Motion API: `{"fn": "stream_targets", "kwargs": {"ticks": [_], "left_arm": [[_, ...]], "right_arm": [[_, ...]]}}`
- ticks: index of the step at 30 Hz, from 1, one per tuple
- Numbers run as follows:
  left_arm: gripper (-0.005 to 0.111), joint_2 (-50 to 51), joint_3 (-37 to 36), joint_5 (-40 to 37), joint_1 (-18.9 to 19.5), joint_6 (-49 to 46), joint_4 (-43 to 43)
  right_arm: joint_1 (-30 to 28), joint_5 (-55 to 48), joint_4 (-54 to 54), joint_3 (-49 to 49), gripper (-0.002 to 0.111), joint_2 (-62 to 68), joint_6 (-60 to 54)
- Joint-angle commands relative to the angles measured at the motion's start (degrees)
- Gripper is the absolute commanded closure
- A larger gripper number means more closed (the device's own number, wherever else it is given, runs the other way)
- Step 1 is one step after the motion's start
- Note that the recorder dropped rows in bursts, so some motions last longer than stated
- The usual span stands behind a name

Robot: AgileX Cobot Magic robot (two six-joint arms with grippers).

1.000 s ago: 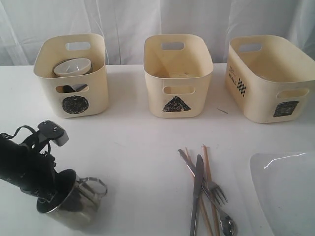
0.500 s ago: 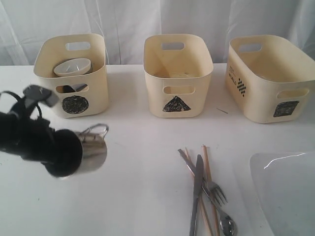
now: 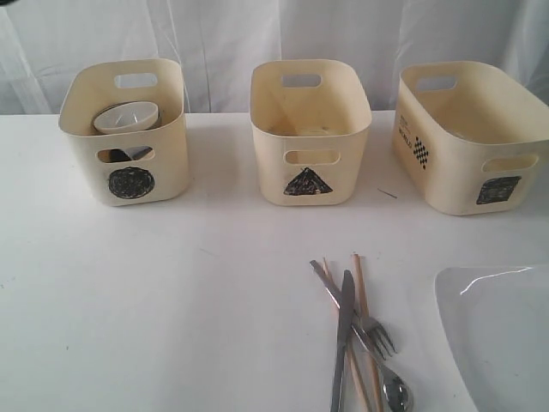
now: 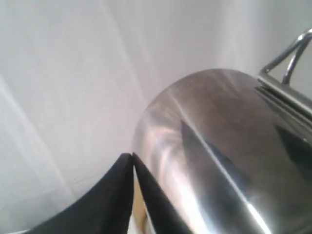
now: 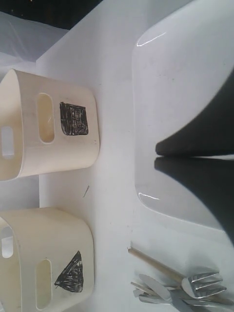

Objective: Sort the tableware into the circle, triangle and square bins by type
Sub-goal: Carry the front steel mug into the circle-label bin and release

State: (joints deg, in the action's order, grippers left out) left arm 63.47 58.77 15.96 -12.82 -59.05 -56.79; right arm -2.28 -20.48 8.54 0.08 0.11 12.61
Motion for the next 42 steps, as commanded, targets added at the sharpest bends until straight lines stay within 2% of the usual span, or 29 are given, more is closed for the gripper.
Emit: {"fn": "stream_targets", "kwargs": {"ticks": [1, 3, 5, 6, 8, 11, 13, 15, 17, 19, 22, 27, 30, 33, 36, 38, 42], "left_arm": [[0.107, 4.8, 0.3, 18.4, 0.1, 19.2, 13.8], [0.107, 9.4, 0.3, 27.3, 0.1, 31.9, 30.8], [0.107, 14.7, 1.2, 35.9, 0.1, 38.9, 44.7], [0.107, 17.8, 2.3, 39.2, 0.1, 39.6, 50.5], [0.107, 24.1, 6.0, 39.9, 0.1, 38.6, 56.8], [0.107, 32.6, 13.1, 31.2, 0.1, 38.6, 54.5], [0.107, 37.8, 18.8, 21.5, 0.2, 38.6, 46.8], [0.107, 42.3, 28.0, -3.6, 2.0, 32.9, 34.0], [0.107, 46.7, 36.2, -24.1, 4.5, 29.9, 26.7], [0.107, 50.1, 42.8, -35.1, 6.5, 33.0, 26.1], [0.107, 53.6, 48.8, -39.4, 8.3, 39.6, 26.9], [0.106, 60.0, 55.0, -49.1, 9.3, 38.3, 29.1], [0.093, 61.4, 55.6, -54.5, 9.2, 37.2, 29.0], [0.068, 61.7, 55.6, -56.0, 9.2, 37.2, 29.0], [0.050, 61.8, 55.6, -55.5, 9.2, 37.2, 29.0], [0.045, 61.8, 55.8, -55.5, 9.2, 37.2, 28.9], [0.046, 61.4, 57.7, -58.7, 9.2, 37.2, 29.1]], "right_arm": [[0.0, 0.3, 0.0, -0.1, 0.108, -0.1, 0.2], [0.0, 0.3, 0.0, -0.1, 0.108, -0.1, 0.2], [0.0, 0.3, 0.0, -0.1, 0.108, -0.1, 0.2], [0.0, 0.3, 0.0, -0.1, 0.108, -0.1, 0.2], [0.0, 0.3, 0.0, -0.1, 0.108, -0.1, 0.2], [0.0, 0.3, 0.0, -0.1, 0.108, -0.1, 0.2], [0.0, 0.3, 0.0, -0.1, 0.108, -0.1, 0.2], [0.0, 0.3, 0.0, -0.1, 0.108, -0.1, 0.2], [0.0, 0.3, 0.0, -0.1, 0.108, -0.1, 0.2], [0.0, 0.3, 0.0, -0.1, 0.108, -0.1, 0.2], [0.0, 0.3, 0.0, -0.1, 0.108, -0.1, 0.2], [0.0, 0.3, 0.0, -0.1, 0.108, -0.1, 0.2], [0.0, 0.3, 0.0, -0.1, 0.108, -0.1, 0.2], [0.0, 0.3, 0.0, -0.1, 0.108, -0.1, 0.2], [0.0, 0.3, 0.0, -0.1, 0.108, -0.1, 0.2], [0.0, 0.3, 0.0, -0.1, 0.108, -0.1, 0.2], [0.0, 0.3, 0.0, -0.1, 0.108, -0.1, 0.2]]}}
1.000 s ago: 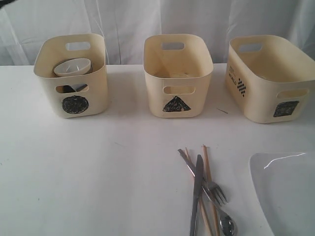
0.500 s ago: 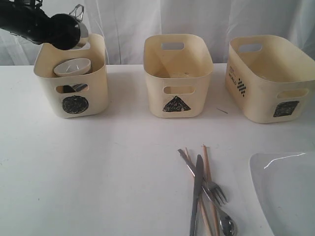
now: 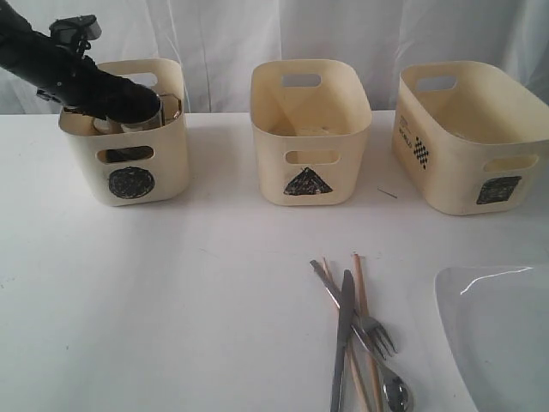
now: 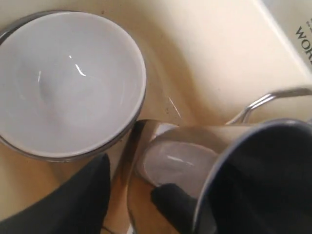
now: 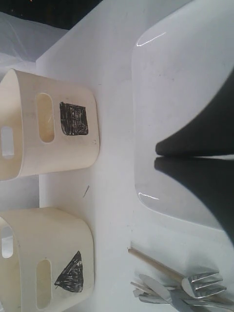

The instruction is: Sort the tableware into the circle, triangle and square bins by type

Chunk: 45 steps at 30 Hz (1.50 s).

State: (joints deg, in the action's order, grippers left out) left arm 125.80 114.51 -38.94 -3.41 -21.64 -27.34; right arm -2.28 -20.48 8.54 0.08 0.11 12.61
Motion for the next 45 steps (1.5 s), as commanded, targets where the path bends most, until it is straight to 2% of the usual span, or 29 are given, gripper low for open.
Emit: {"fn": "stream_targets", "kwargs": {"ticks": [1, 11, 15, 17, 20, 25, 32, 35, 37, 42, 45], "left_arm": [[0.046, -1.4, 2.5, -5.0, -0.2, -0.3, 0.0], [0.058, -13.9, 10.5, -14.1, -0.1, -0.1, 8.4], [0.065, -22.1, 14.2, -23.4, -0.1, 4.3, 15.2], [0.078, -27.0, 14.6, -27.1, -0.1, 9.0, 18.1], [0.107, -33.1, 14.6, -29.4, -0.1, 10.1, 20.0], [0.107, -40.4, 14.6, -31.0, -0.1, 12.7, 21.6], [0.107, -51.0, 10.6, -30.6, -0.1, 13.9, 21.9], [0.107, -56.0, 6.0, -21.9, -0.1, 12.6, 21.9], [0.107, -59.7, 0.2, -14.1, -0.1, 9.4, 22.5], [0.107, -70.6, -22.5, -1.3, -0.1, 3.7, 22.7], [0.107, -77.8, -39.5, 5.8, -0.1, 3.8, 20.0]], "right_arm": [[0.0, 0.3, 0.0, -0.1, 0.108, -0.1, 0.2], [0.0, 0.3, 0.0, -0.1, 0.108, -0.1, 0.2], [0.0, 0.3, 0.0, -0.1, 0.108, -0.1, 0.2], [0.0, 0.3, 0.0, -0.1, 0.108, -0.1, 0.2], [0.0, 0.3, 0.0, -0.1, 0.108, -0.1, 0.2], [0.0, 0.3, 0.0, -0.1, 0.108, -0.1, 0.2], [0.0, 0.3, 0.0, -0.1, 0.108, -0.1, 0.2], [0.0, 0.3, 0.0, -0.1, 0.108, -0.1, 0.2], [0.0, 0.3, 0.0, -0.1, 0.108, -0.1, 0.2], [0.0, 0.3, 0.0, -0.1, 0.108, -0.1, 0.2], [0.0, 0.3, 0.0, -0.1, 0.108, -0.1, 0.2]]}}
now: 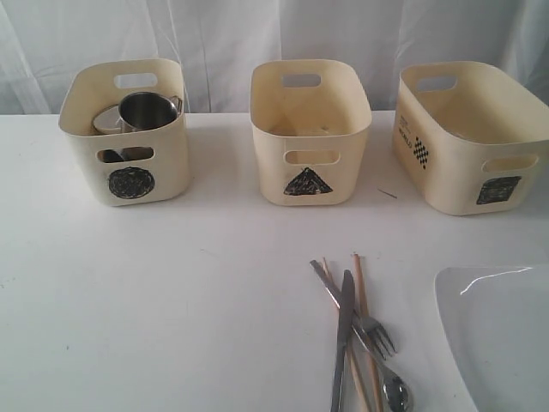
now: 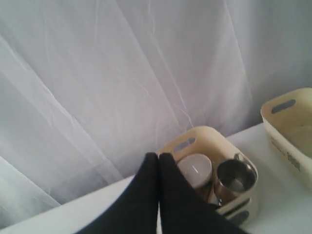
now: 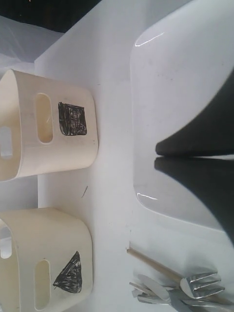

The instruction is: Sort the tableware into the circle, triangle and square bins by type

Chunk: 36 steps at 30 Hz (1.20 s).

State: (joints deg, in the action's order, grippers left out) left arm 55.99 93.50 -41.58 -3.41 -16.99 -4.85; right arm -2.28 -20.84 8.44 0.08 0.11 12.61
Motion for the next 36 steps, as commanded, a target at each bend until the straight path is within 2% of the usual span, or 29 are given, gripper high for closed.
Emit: {"fn": "stream_targets", "kwargs": {"ticks": [1, 2, 3, 4, 5, 6, 7, 8, 9, 10, 13, 15, 17, 22, 24, 26, 30, 31, 34, 36], "left_arm": [[0.107, -13.2, -30.9, 13.9, -0.1, -0.9, -6.8], [0.107, -15.6, -35.8, 15.5, -0.1, -0.9, -9.1], [0.107, -20.0, -47.7, 18.7, -0.1, -0.6, -13.2], [0.107, -21.6, -53.4, 20.6, -0.1, -0.1, -14.8], [0.107, -24.9, -64.5, 25.4, -0.1, 1.5, -19.4], [0.107, -25.8, -68.6, 27.6, -0.1, 2.5, -21.3], [0.107, -27.2, -78.2, 33.4, -0.1, 5.7, -26.3], [0.107, -27.3, -81.7, 36.1, -0.1, 7.3, -28.0], [0.107, -27.3, -89.4, 42.7, -0.1, 10.6, -31.8], [0.107, -27.3, -93.5, 46.8, -0.1, 11.0, -33.1], [0.107, -27.3, -93.5, 40.7, 0.0, -0.6, -30.1], [0.107, -27.3, -93.5, 40.6, -0.2, -4.1, -29.4], [0.107, -27.3, -93.5, 41.0, -0.2, -4.2, -29.4], [0.107, -27.3, -93.5, 39.7, -0.2, 4.4, -33.1], [0.107, -27.3, -93.5, 38.7, -0.2, 4.4, -32.3], [0.107, -27.3, -93.5, 34.3, -0.2, 3.9, -31.9], [0.107, -27.2, -93.4, 16.1, -0.2, 4.4, -25.8], [0.107, -26.9, -92.9, 13.7, -0.2, 4.5, -25.5], [0.107, -26.0, -92.8, 12.3, -0.2, 4.5, -26.8], [0.107, -27.3, -92.8, 12.1, 3.8, 4.5, -27.2]], "right_arm": [[0.0, 0.6, 0.1, -0.1, 0.108, -0.1, 0.2], [0.0, 0.6, 0.1, -0.1, 0.108, -0.1, 0.2], [0.0, 0.6, 0.1, -0.1, 0.108, -0.1, 0.2], [0.0, 0.6, 0.1, -0.1, 0.108, -0.1, 0.2], [0.0, 0.6, 0.1, -0.1, 0.108, -0.1, 0.2], [0.0, 0.6, 0.1, -0.1, 0.108, -0.1, 0.2], [0.0, 0.6, 0.1, -0.1, 0.108, -0.1, 0.2], [0.0, 0.6, 0.1, -0.1, 0.108, -0.1, 0.2], [0.0, 0.6, 0.1, -0.1, 0.108, -0.1, 0.2], [0.0, 0.6, 0.1, -0.1, 0.108, -0.1, 0.2], [0.0, 0.8, 0.1, -0.1, 0.108, -0.1, 0.2], [0.0, 0.7, 0.1, -0.1, 0.108, -0.1, 0.2], [0.0, 0.7, 0.1, -0.1, 0.108, -0.1, 0.2], [0.0, 0.7, 0.1, -0.1, 0.108, -0.1, 0.2], [0.0, 0.7, 0.1, -0.1, 0.108, -0.1, 0.2], [0.0, 0.7, 0.1, -0.1, 0.108, -0.1, 0.2], [0.0, 0.7, 0.1, -0.1, 0.108, -0.1, 0.2], [0.0, 0.7, 0.1, -0.1, 0.108, -0.1, 0.2], [0.0, 0.7, 0.1, -0.1, 0.108, -0.1, 0.2], [0.0, 0.7, 0.1, -0.1, 0.108, -0.1, 0.2]]}}
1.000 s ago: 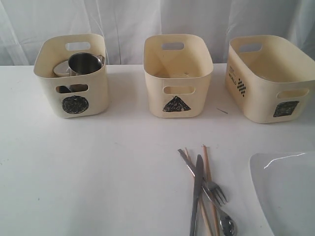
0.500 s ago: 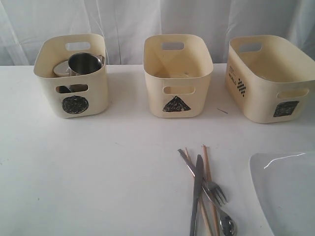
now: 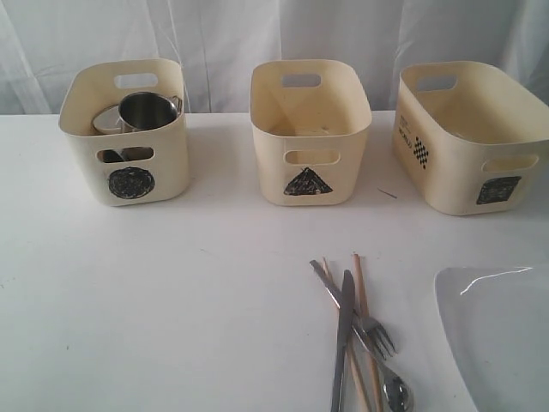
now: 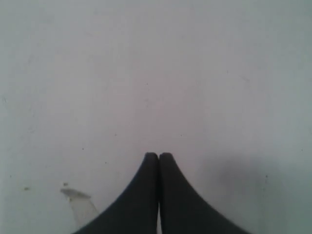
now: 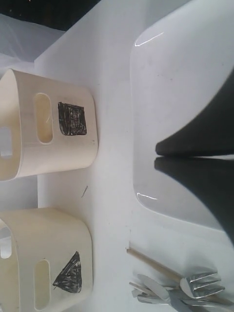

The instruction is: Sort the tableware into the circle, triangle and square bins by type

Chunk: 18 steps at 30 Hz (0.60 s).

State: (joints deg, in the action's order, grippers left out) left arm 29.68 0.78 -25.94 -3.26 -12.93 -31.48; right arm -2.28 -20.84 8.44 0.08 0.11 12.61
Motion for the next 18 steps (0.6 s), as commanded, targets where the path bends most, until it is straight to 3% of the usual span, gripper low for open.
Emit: {"fn": "stream_targets", "kwargs": {"ticks": [1, 4, 7, 11, 18], "left_arm": [[0.107, -3.1, -0.1, -3.6, 6.5, 0.5, -0.7], [0.107, -13.4, -0.1, 1.2, 13.5, -1.4, 0.7], [0.107, -21.5, -0.1, 11.4, 17.2, -6.3, 4.0], [0.107, -21.5, -0.1, 22.3, 17.2, -12.1, 6.9], [0.107, -19.7, -0.1, 24.7, 16.1, -17.1, 13.5]], "right_arm": [[0.0, 0.7, 0.1, -0.1, 0.108, -0.1, 0.2], [0.0, 0.7, 0.1, -0.1, 0.108, -0.1, 0.2], [0.0, 0.7, 0.1, -0.1, 0.108, -0.1, 0.2], [0.0, 0.7, 0.1, -0.1, 0.108, -0.1, 0.2], [0.0, 0.7, 0.1, -0.1, 0.108, -0.1, 0.2]]}}
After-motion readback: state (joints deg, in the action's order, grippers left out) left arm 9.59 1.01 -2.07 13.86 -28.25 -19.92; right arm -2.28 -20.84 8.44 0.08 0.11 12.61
